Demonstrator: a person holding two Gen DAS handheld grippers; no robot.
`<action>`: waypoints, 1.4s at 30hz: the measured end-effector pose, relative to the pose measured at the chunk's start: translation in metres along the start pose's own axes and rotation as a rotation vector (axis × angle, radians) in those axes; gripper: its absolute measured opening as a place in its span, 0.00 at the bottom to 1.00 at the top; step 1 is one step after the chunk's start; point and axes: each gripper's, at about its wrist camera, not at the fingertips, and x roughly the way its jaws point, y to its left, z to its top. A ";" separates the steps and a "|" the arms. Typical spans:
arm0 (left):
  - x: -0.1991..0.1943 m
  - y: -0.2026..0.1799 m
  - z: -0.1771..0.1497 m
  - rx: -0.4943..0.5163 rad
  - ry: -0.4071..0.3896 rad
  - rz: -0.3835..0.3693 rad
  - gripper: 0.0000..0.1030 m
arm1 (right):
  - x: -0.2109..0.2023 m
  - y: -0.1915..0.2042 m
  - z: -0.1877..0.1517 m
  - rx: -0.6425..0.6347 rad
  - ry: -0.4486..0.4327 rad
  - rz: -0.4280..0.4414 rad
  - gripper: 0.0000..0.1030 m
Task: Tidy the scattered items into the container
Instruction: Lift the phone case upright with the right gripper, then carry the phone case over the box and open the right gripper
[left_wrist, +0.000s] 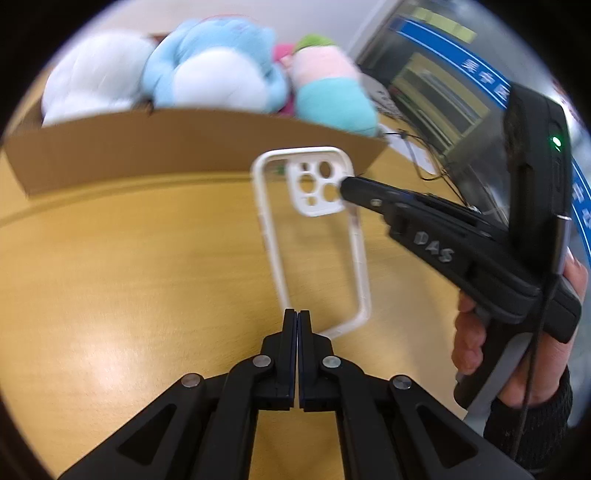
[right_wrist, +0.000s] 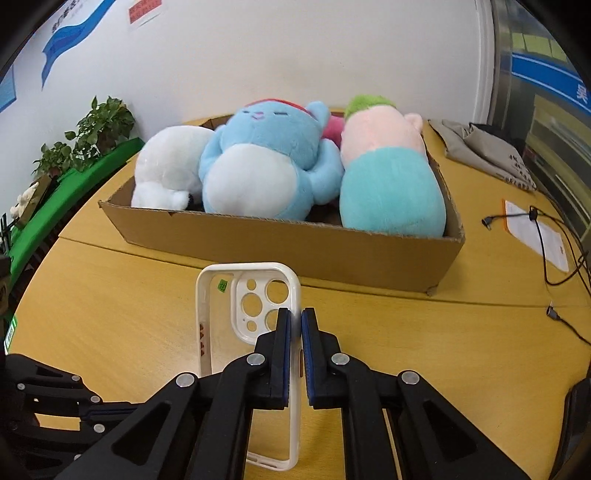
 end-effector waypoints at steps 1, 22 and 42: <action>0.006 0.003 -0.002 -0.015 0.011 -0.011 0.00 | 0.004 -0.003 -0.002 0.018 0.012 0.009 0.06; 0.038 -0.006 -0.012 -0.066 0.096 -0.042 0.30 | 0.030 -0.033 -0.047 0.162 0.131 0.014 0.06; -0.012 -0.016 0.015 -0.032 -0.038 0.076 0.05 | -0.035 -0.010 -0.017 0.137 -0.085 0.050 0.07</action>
